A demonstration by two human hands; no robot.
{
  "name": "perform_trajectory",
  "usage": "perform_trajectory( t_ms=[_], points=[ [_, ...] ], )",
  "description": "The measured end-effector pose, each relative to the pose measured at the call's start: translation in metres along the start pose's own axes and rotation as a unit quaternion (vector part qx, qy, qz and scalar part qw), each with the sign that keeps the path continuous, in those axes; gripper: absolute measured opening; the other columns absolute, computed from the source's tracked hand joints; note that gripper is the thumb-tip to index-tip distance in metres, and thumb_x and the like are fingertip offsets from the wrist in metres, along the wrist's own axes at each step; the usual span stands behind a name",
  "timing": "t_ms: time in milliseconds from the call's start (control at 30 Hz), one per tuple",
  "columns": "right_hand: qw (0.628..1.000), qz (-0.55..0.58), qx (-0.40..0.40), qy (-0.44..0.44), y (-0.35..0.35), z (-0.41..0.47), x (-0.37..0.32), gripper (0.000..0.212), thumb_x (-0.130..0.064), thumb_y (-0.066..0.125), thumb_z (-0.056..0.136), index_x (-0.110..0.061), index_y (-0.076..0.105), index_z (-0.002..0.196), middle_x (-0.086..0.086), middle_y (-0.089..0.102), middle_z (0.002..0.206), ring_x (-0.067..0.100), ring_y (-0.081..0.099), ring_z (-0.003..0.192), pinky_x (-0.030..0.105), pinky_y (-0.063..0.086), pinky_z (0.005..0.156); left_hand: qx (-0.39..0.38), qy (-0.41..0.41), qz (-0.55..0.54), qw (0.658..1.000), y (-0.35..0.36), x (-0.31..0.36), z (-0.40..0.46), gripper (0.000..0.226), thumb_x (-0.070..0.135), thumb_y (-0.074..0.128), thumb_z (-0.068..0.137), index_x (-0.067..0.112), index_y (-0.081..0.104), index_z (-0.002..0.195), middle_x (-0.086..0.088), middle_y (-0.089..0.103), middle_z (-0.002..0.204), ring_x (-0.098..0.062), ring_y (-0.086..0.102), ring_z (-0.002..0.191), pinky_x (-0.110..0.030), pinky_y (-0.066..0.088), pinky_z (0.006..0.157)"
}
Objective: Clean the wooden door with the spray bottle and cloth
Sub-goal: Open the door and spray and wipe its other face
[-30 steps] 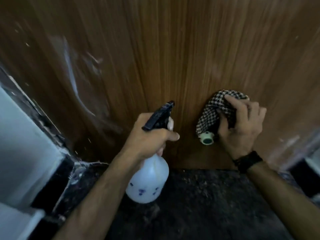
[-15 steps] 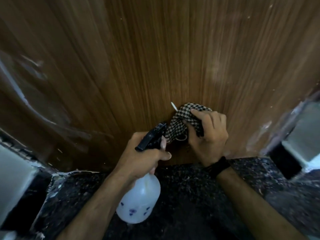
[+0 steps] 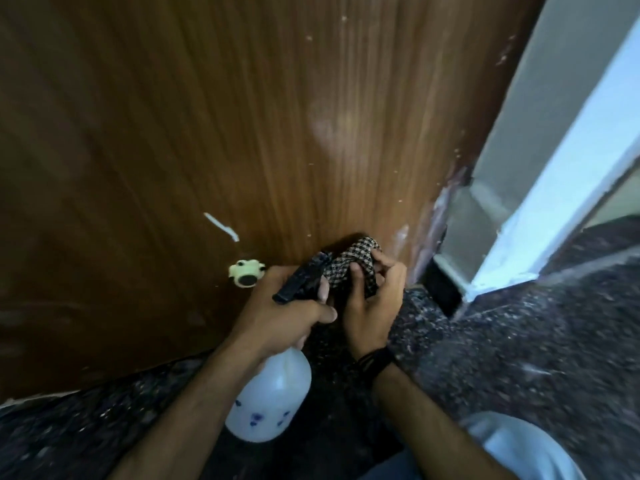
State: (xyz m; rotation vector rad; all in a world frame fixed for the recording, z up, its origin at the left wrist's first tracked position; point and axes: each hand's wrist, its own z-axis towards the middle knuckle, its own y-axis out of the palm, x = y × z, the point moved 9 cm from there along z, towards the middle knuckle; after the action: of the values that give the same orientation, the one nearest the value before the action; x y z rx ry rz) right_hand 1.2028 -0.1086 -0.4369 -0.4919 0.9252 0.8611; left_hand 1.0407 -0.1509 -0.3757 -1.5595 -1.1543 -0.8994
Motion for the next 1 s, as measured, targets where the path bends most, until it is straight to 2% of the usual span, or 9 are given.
perform_trajectory(
  t_ms=[167, 300, 400, 567, 633, 733, 833, 900, 1000],
  points=[
    [0.986, -0.002, 0.129, 0.101, -0.037, 0.008, 0.045, 0.027, -0.018, 0.062, 0.094, -0.003, 0.055, 0.115, 0.005, 0.054, 0.107, 0.014, 0.051, 0.097, 0.018, 0.039, 0.092, -0.06, 0.008, 0.082, 0.995, 0.042, 0.012, 0.031, 0.024, -0.002, 0.073, 0.078, 0.018, 0.063, 0.071, -0.002, 0.052, 0.057, -0.018, 0.041, 0.042, -0.024, 0.036, 0.048],
    [0.956, 0.009, 0.203, 0.21, -0.051, -0.004, 0.077, 0.023, -0.007, 0.062, 0.096, -0.001, 0.054, 0.117, 0.009, 0.055, 0.108, 0.019, 0.051, 0.097, 0.03, 0.042, 0.093, -0.074, -0.024, 0.117, 0.99, 0.06, 0.01, 0.054, 0.027, 0.0, 0.074, 0.077, 0.022, 0.062, 0.067, 0.0, 0.053, 0.056, -0.016, 0.043, 0.042, -0.026, 0.039, 0.051],
    [0.955, 0.002, 0.209, 0.211, -0.053, -0.004, 0.083, 0.023, -0.01, 0.06, 0.098, 0.001, 0.053, 0.116, 0.01, 0.055, 0.111, 0.023, 0.053, 0.102, 0.032, 0.042, 0.095, -0.066, -0.029, 0.125, 0.99, 0.066, 0.009, 0.063, 0.02, 0.001, 0.074, 0.076, 0.017, 0.063, 0.074, 0.0, 0.054, 0.055, -0.016, 0.045, 0.043, -0.029, 0.041, 0.053],
    [0.956, -0.012, 0.221, 0.193, -0.061, 0.003, 0.085, 0.019, -0.008, 0.058, 0.1, 0.005, 0.054, 0.113, 0.007, 0.054, 0.108, 0.01, 0.048, 0.096, 0.005, 0.032, 0.089, -0.031, -0.03, 0.14, 0.989, 0.066, 0.002, 0.074, 0.016, 0.003, 0.075, 0.074, 0.013, 0.062, 0.076, -0.003, 0.057, 0.055, -0.019, 0.049, 0.044, -0.029, 0.043, 0.052],
    [0.958, -0.011, 0.225, 0.177, -0.062, 0.011, 0.081, 0.017, -0.006, 0.057, 0.1, 0.006, 0.055, 0.112, 0.006, 0.054, 0.107, 0.004, 0.046, 0.095, 0.002, 0.03, 0.088, -0.036, -0.034, 0.146, 0.988, 0.07, 0.001, 0.077, 0.017, 0.003, 0.074, 0.075, 0.014, 0.062, 0.074, 0.0, 0.056, 0.055, -0.017, 0.048, 0.044, -0.028, 0.043, 0.051],
    [0.966, 0.005, 0.224, 0.131, -0.058, 0.027, 0.067, 0.02, -0.014, 0.058, 0.101, 0.003, 0.056, 0.112, 0.003, 0.057, 0.11, 0.003, 0.051, 0.099, 0.014, 0.038, 0.094, -0.042, -0.033, 0.154, 0.987, 0.076, 0.001, 0.079, 0.019, 0.001, 0.073, 0.075, 0.015, 0.061, 0.073, 0.004, 0.054, 0.051, -0.015, 0.047, 0.043, -0.026, 0.043, 0.05],
    [0.979, -0.017, 0.194, 0.066, -0.046, 0.048, 0.047, 0.029, -0.029, 0.056, 0.098, -0.004, 0.06, 0.112, -0.006, 0.057, 0.108, -0.004, 0.051, 0.099, 0.022, 0.042, 0.09, -0.038, -0.023, 0.162, 0.986, 0.078, 0.004, 0.08, 0.019, 0.001, 0.073, 0.074, 0.014, 0.06, 0.069, 0.005, 0.054, 0.05, -0.015, 0.048, 0.042, -0.026, 0.042, 0.048],
    [0.986, -0.023, 0.153, 0.054, -0.033, 0.054, 0.054, 0.028, -0.028, 0.059, 0.097, -0.006, 0.058, 0.113, -0.004, 0.058, 0.11, 0.007, 0.054, 0.102, 0.03, 0.044, 0.091, -0.044, -0.018, 0.159, 0.986, 0.08, 0.005, 0.078, 0.018, 0.0, 0.072, 0.075, 0.014, 0.061, 0.071, 0.005, 0.054, 0.049, -0.015, 0.049, 0.042, -0.026, 0.043, 0.049],
    [0.986, -0.018, 0.121, 0.118, -0.019, 0.034, 0.091, 0.027, -0.028, 0.056, 0.098, -0.008, 0.05, 0.116, 0.008, 0.056, 0.113, 0.026, 0.056, 0.106, 0.048, 0.046, 0.096, -0.055, -0.024, 0.159, 0.985, 0.08, 0.003, 0.075, 0.016, 0.001, 0.073, 0.077, 0.013, 0.062, 0.075, 0.001, 0.054, 0.05, -0.014, 0.048, 0.042, -0.027, 0.043, 0.05]
  ],
)
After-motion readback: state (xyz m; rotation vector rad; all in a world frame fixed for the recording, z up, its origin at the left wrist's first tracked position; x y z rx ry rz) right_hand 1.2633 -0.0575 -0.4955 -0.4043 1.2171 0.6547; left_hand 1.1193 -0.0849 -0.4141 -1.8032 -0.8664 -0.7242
